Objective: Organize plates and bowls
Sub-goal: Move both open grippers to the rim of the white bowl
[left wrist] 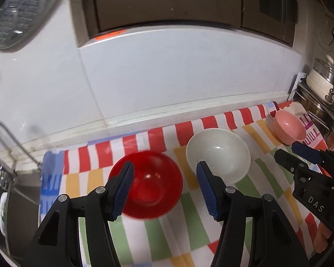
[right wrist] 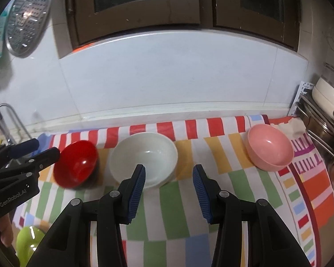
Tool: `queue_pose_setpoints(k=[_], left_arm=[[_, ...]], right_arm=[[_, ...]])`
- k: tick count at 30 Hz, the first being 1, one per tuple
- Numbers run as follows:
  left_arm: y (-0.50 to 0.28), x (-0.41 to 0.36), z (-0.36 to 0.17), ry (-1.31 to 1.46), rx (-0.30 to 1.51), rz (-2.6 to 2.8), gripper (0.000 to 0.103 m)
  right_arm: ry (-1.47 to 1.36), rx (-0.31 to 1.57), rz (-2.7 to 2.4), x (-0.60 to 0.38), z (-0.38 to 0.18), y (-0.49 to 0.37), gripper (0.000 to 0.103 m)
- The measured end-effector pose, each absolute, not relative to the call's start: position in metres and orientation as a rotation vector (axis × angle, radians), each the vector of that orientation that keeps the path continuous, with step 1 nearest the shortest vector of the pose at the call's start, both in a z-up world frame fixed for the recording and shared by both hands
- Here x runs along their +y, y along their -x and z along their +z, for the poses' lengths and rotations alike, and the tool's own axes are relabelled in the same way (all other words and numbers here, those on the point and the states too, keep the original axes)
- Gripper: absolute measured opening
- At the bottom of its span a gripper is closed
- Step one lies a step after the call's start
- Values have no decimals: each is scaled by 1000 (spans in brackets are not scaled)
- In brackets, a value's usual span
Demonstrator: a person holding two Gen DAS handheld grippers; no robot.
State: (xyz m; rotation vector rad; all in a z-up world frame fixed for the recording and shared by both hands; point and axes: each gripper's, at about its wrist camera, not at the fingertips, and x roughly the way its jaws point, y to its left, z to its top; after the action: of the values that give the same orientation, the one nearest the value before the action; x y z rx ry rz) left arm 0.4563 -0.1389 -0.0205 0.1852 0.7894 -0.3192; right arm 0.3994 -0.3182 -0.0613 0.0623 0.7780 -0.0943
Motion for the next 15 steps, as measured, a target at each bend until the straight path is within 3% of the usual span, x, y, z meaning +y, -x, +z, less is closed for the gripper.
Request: queue_pose_setpoints(k=[15], left_arm=[[-531, -198, -85, -269, 946, -415, 51]], right_arm=[[-169, 912, -118, -347, -116, -462, 46]])
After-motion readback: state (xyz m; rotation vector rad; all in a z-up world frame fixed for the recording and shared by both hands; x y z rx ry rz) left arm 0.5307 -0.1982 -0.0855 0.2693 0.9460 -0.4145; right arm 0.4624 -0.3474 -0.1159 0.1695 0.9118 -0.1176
